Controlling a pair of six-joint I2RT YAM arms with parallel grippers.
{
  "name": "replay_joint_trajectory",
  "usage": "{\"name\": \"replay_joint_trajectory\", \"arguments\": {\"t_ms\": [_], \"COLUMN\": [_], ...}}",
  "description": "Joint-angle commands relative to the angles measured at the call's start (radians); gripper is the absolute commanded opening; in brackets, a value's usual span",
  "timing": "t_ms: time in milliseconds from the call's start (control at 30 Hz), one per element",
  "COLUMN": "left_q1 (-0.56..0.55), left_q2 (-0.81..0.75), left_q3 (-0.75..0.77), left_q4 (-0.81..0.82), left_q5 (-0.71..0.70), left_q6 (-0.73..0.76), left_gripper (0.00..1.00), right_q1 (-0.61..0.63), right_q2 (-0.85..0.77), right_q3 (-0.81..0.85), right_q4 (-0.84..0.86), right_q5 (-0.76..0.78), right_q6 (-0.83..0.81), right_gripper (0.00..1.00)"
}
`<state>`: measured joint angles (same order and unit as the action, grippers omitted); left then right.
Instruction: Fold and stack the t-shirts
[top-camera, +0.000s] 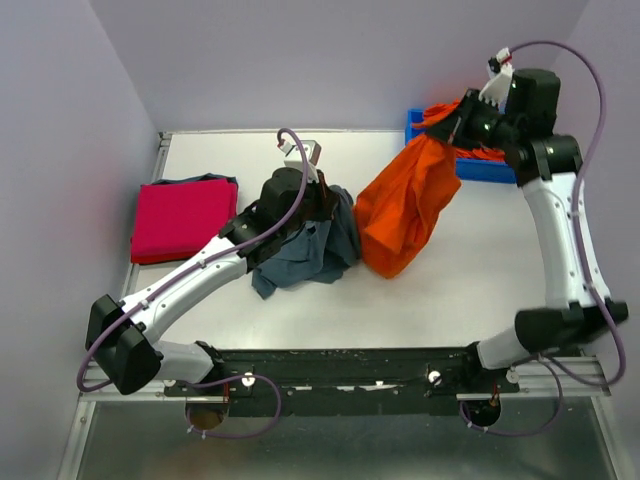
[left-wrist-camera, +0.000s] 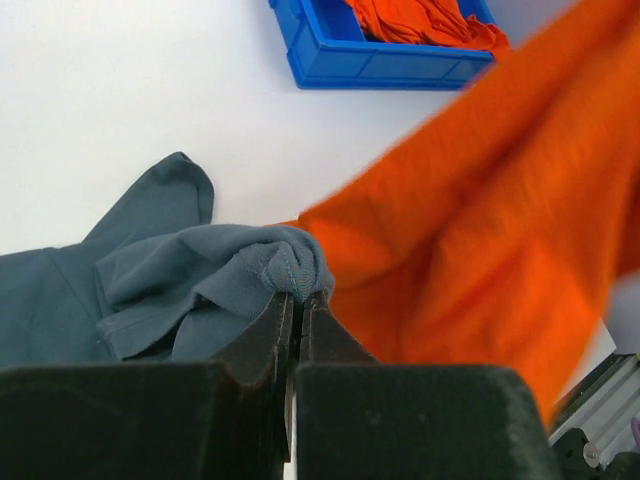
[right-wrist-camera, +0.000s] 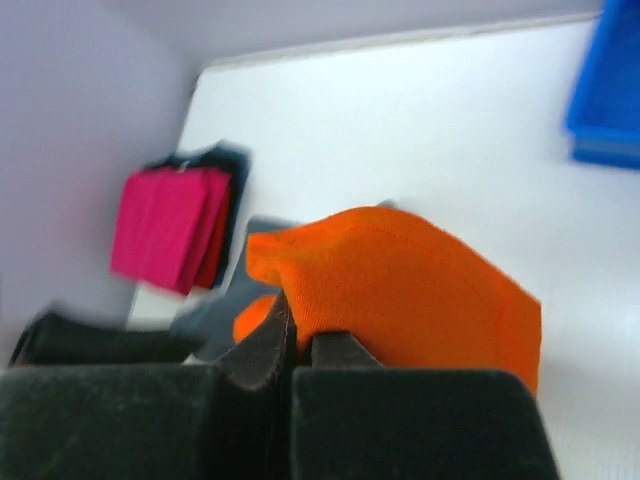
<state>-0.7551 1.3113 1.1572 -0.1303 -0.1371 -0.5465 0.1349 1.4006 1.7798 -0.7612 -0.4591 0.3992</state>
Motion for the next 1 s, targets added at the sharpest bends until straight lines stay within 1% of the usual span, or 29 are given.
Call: {"name": "replay_joint_trajectory", "arguments": {"t_ms": [0,67,133,167,200,233,267,300,367,400,433,500,533,600,667,700,767,833,967], "left_q1": [-0.006,-0.006,-0.006,-0.006,-0.006,-0.006,-0.006,-0.006,-0.004,-0.006,-0.006,-0.004,-0.006,-0.004,-0.006,-0.006,-0.006,-0.006,-0.006], "left_q2": [-0.009,0.0,0.011,0.017,0.025,0.032,0.043,0.052,0.072,0.081,0.092,0.114,0.118,0.129,0.138,0.144,0.154,0.157,0.151], "left_q3": [0.025,0.038,0.042,0.044,0.047,0.05,0.053,0.058,0.062,0.068,0.075,0.093,0.098,0.111,0.124,0.128,0.134,0.136,0.122], "left_q4": [-0.008,-0.022,-0.031,-0.031,-0.034,-0.037,-0.038,-0.034,-0.028,-0.026,-0.028,-0.034,-0.037,-0.049,-0.064,-0.071,-0.074,-0.071,-0.066], "left_q5": [-0.041,-0.047,-0.042,-0.041,-0.039,-0.038,-0.03,-0.027,-0.016,-0.016,-0.013,-0.003,0.004,0.013,0.013,0.013,0.019,0.03,0.039], "left_q6": [0.022,0.028,0.031,0.03,0.028,0.026,0.025,0.025,0.023,0.023,0.025,0.025,0.026,0.029,0.034,0.036,0.036,0.033,0.022], "left_gripper": [0.0,0.0,0.0,0.0,0.0,0.0,0.0,0.0,0.0,0.0,0.0,0.0,0.0,0.0,0.0,0.0,0.0,0.0,0.0], "right_q1": [-0.081,-0.127,-0.207,-0.236,-0.247,-0.256,-0.265,-0.274,-0.278,-0.278,-0.278,-0.276,-0.276,-0.278,-0.276,-0.276,-0.276,-0.277,-0.276], "right_q2": [0.26,0.372,0.451,0.448,0.424,0.399,0.387,0.412,0.489,0.509,0.508,0.447,0.396,0.303,0.218,0.168,0.12,0.11,0.156], "right_q3": [0.362,0.583,0.752,0.757,0.694,0.597,0.537,0.543,0.648,0.645,0.603,0.407,0.301,0.082,-0.088,-0.158,-0.276,-0.315,-0.264], "right_q4": [-0.023,0.014,0.081,0.156,0.275,0.381,0.458,0.441,0.294,0.237,0.208,0.207,0.236,0.278,0.296,0.307,0.312,0.304,0.224], "right_q5": [0.341,0.378,0.386,0.39,0.408,0.434,0.428,0.409,0.369,0.331,0.292,0.241,0.226,0.23,0.224,0.224,0.261,0.31,0.3], "right_q6": [0.087,0.13,0.238,0.28,0.291,0.305,0.326,0.342,0.345,0.345,0.328,0.294,0.28,0.257,0.241,0.23,0.219,0.195,0.162], "right_gripper": [0.01,0.01,0.01,0.01,0.03,0.28,0.73,1.0,1.0,1.0,1.0,1.0,1.0,1.0,1.0,1.0,1.0,1.0,1.0]}}
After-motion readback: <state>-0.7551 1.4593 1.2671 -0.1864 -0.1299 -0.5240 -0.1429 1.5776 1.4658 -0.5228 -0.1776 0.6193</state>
